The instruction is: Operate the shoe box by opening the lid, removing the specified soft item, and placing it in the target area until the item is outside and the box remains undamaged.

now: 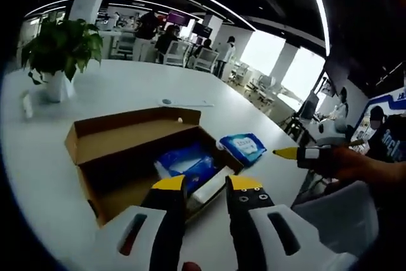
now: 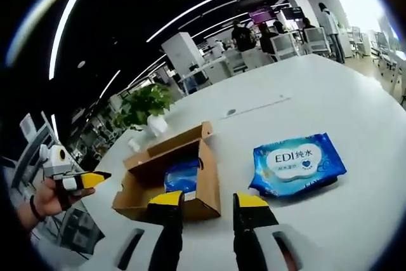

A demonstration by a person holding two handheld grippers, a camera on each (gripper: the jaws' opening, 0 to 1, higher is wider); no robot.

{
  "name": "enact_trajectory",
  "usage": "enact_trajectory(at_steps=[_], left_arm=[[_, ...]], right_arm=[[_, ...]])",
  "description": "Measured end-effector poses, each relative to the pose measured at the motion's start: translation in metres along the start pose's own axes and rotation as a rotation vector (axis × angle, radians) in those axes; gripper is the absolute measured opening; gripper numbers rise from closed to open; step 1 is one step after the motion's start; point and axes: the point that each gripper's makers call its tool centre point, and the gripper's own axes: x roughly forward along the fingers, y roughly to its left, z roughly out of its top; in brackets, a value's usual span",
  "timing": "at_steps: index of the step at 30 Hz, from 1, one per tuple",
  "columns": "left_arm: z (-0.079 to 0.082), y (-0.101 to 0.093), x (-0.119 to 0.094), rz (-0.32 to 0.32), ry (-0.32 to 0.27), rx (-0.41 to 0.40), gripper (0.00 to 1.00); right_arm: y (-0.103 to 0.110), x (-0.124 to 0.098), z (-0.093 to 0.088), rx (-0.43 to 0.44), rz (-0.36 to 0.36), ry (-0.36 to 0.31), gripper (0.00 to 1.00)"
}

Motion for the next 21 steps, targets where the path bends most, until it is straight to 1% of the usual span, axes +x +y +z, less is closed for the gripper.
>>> enact_trajectory(at_steps=[4, 5, 6, 10, 14, 17, 21], left_arm=[[-0.003, 0.004, -0.011, 0.012, -0.005, 0.006, 0.27], [-0.003, 0.006, -0.013, 0.017, -0.005, 0.005, 0.27], [-0.004, 0.008, -0.015, 0.022, -0.005, 0.003, 0.27], [-0.005, 0.013, -0.023, 0.040, -0.007, 0.001, 0.28], [-0.005, 0.016, -0.027, 0.048, -0.009, 0.007, 0.29], [-0.005, 0.020, -0.029, 0.062, -0.013, 0.003, 0.30], [-0.005, 0.025, -0.032, 0.072, -0.016, -0.003, 0.30]], right_arm=[[0.010, 0.005, -0.003, -0.002, 0.022, 0.007, 0.29], [0.015, 0.007, -0.004, -0.007, 0.028, 0.008, 0.29], [0.026, 0.009, -0.006, -0.016, 0.039, 0.014, 0.29], [0.040, 0.010, -0.006, -0.032, 0.064, 0.016, 0.31], [0.043, 0.013, -0.005, -0.061, 0.089, 0.033, 0.32], [0.051, 0.016, -0.003, -0.070, 0.103, 0.033, 0.32], [0.058, 0.022, -0.003, -0.085, 0.116, 0.049, 0.32]])
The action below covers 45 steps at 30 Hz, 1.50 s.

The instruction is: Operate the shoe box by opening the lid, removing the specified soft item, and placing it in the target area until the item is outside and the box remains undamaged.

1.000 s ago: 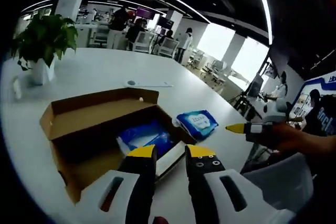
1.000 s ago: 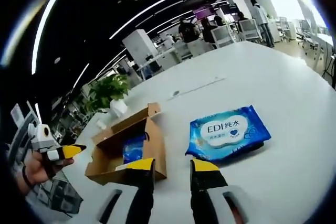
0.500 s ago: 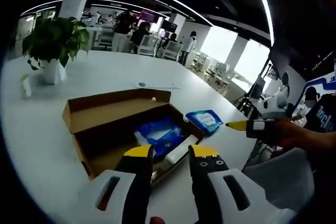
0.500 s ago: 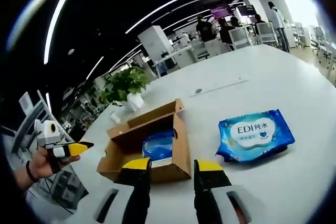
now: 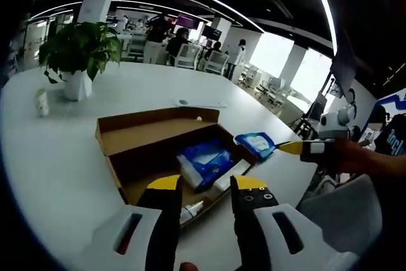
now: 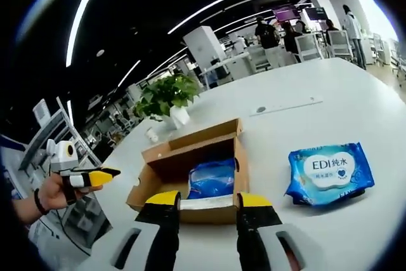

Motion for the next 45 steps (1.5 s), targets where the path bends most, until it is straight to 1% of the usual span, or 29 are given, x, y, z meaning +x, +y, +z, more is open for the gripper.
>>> enact_trajectory(at_steps=[3, 5, 9, 18, 24, 26, 28, 32, 34, 36, 37, 38, 40, 43, 44, 45], left_arm=[[-0.001, 0.002, -0.001, 0.003, 0.000, -0.002, 0.31], [-0.003, 0.005, -0.002, 0.006, 0.007, -0.003, 0.32], [-0.007, 0.008, -0.003, 0.010, 0.016, -0.004, 0.33], [-0.017, 0.018, -0.008, 0.031, 0.034, -0.005, 0.35], [-0.022, 0.022, -0.012, 0.064, 0.063, 0.053, 0.37], [-0.021, 0.020, -0.011, 0.060, 0.069, 0.065, 0.38], [-0.021, 0.017, -0.010, 0.060, 0.075, 0.076, 0.40], [-0.020, 0.012, -0.008, 0.048, 0.084, 0.101, 0.42], [-0.019, 0.010, -0.007, 0.042, 0.083, 0.100, 0.43], [-0.017, 0.008, -0.006, 0.038, 0.081, 0.099, 0.42], [-0.017, 0.007, -0.006, 0.036, 0.080, 0.096, 0.42], [-0.016, 0.005, -0.005, 0.033, 0.075, 0.088, 0.42], [-0.015, 0.002, -0.005, 0.031, 0.072, 0.084, 0.42], [-0.013, 0.004, -0.004, 0.033, 0.069, 0.088, 0.42], [-0.013, 0.004, -0.004, 0.033, 0.067, 0.085, 0.42], [-0.012, 0.005, -0.004, 0.036, 0.065, 0.082, 0.42]], right_arm=[[0.002, 0.005, 0.001, -0.011, 0.008, 0.012, 0.33], [0.006, 0.010, 0.003, -0.036, 0.025, 0.027, 0.34], [0.009, 0.018, 0.006, -0.085, 0.035, 0.058, 0.36], [0.013, 0.040, 0.009, -0.093, 0.066, 0.091, 0.38], [0.017, 0.056, 0.010, -0.142, 0.087, 0.130, 0.40], [0.019, 0.065, 0.011, -0.171, 0.105, 0.153, 0.40], [0.019, 0.073, 0.011, -0.208, 0.121, 0.189, 0.41], [0.018, 0.089, 0.009, -0.329, 0.146, 0.270, 0.45], [0.016, 0.096, 0.008, -0.397, 0.145, 0.299, 0.48], [0.018, 0.103, 0.006, -0.431, 0.166, 0.330, 0.49], [0.019, 0.106, 0.006, -0.444, 0.178, 0.335, 0.49], [0.020, 0.110, 0.004, -0.481, 0.193, 0.351, 0.49], [0.017, 0.116, -0.001, -0.542, 0.195, 0.392, 0.50], [0.016, 0.123, -0.008, -0.577, 0.208, 0.437, 0.52], [0.014, 0.124, -0.013, -0.588, 0.205, 0.468, 0.52], [0.014, 0.127, -0.014, -0.595, 0.201, 0.469, 0.52]])
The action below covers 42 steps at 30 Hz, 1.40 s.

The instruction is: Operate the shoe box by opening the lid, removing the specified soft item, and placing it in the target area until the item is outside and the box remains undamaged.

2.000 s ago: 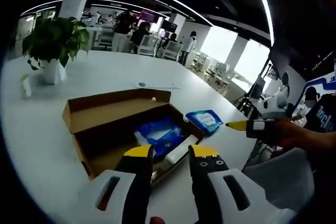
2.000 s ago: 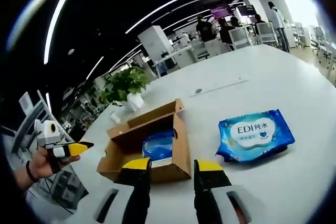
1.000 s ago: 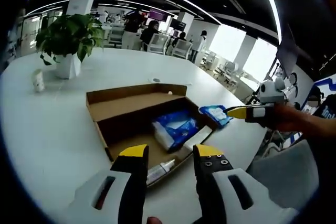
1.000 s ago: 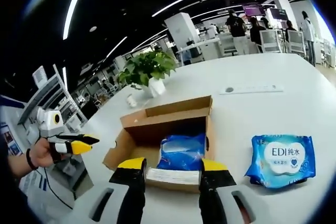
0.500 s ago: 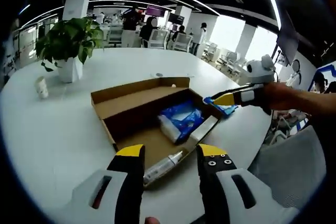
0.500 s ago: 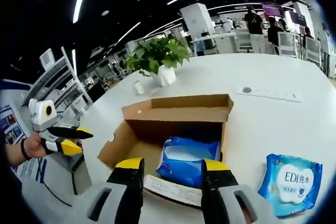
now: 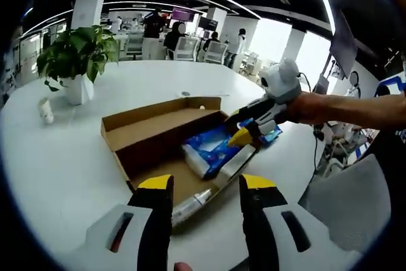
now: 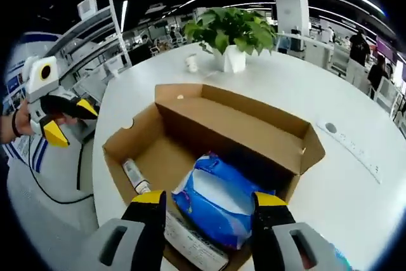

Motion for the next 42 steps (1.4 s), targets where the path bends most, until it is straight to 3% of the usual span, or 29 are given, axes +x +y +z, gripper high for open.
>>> enact_trajectory(at_steps=[12, 16, 20, 29, 35, 42], left_arm=[[-0.012, 0.006, -0.004, 0.018, 0.012, -0.035, 0.41], [-0.019, 0.006, -0.005, 0.021, 0.019, -0.050, 0.41], [-0.024, 0.007, -0.005, 0.022, 0.029, -0.060, 0.41], [-0.024, 0.013, -0.001, 0.021, 0.028, -0.069, 0.39], [-0.021, 0.012, 0.000, 0.021, 0.026, -0.066, 0.39], [-0.021, 0.011, -0.001, 0.021, 0.020, -0.074, 0.39]], right_arm=[[-0.003, 0.027, -0.008, -0.184, 0.015, 0.121, 0.63], [-0.004, 0.036, -0.019, -0.281, 0.031, 0.200, 0.66], [-0.006, 0.045, -0.016, -0.292, 0.039, 0.209, 0.70], [-0.020, 0.063, -0.023, -0.454, 0.082, 0.358, 0.66], [-0.022, 0.076, -0.035, -0.569, 0.069, 0.451, 0.64], [-0.022, 0.080, -0.041, -0.583, 0.072, 0.467, 0.63]])
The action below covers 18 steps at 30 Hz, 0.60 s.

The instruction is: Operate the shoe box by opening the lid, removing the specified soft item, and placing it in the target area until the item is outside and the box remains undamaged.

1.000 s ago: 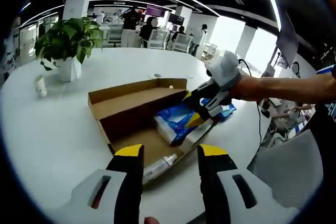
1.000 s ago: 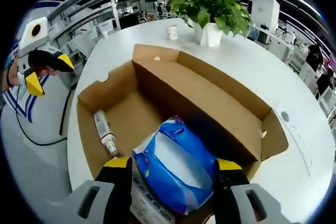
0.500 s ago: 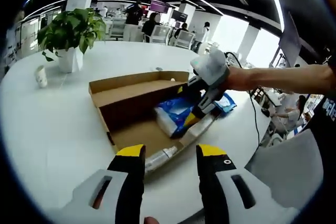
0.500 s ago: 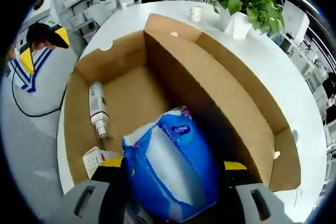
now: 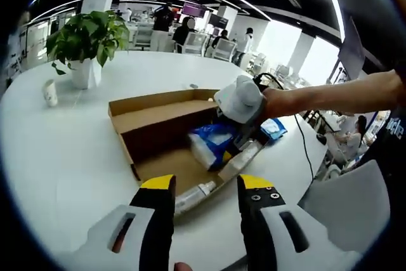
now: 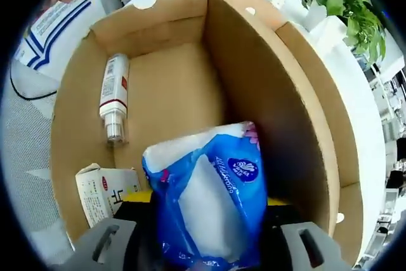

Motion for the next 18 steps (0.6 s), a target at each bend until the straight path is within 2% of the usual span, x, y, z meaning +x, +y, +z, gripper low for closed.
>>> enact_trajectory(at_steps=[3, 5, 8, 12, 18], left_arm=[[-0.003, -0.003, 0.002, -0.004, 0.003, -0.007, 0.39], [-0.003, -0.004, 0.001, -0.003, 0.000, -0.012, 0.39], [-0.002, -0.003, 0.000, -0.002, -0.004, -0.010, 0.39], [-0.001, 0.001, -0.003, 0.003, -0.009, -0.010, 0.38], [0.002, 0.002, -0.008, 0.010, -0.021, -0.015, 0.38]], right_arm=[[0.001, -0.002, 0.000, 0.014, -0.011, -0.011, 0.55], [0.001, -0.005, 0.001, 0.033, -0.032, -0.026, 0.44], [0.002, -0.012, 0.002, 0.063, -0.035, -0.054, 0.37], [0.004, -0.018, 0.004, 0.123, -0.021, -0.093, 0.33], [0.005, -0.027, 0.005, 0.129, -0.032, -0.112, 0.32]])
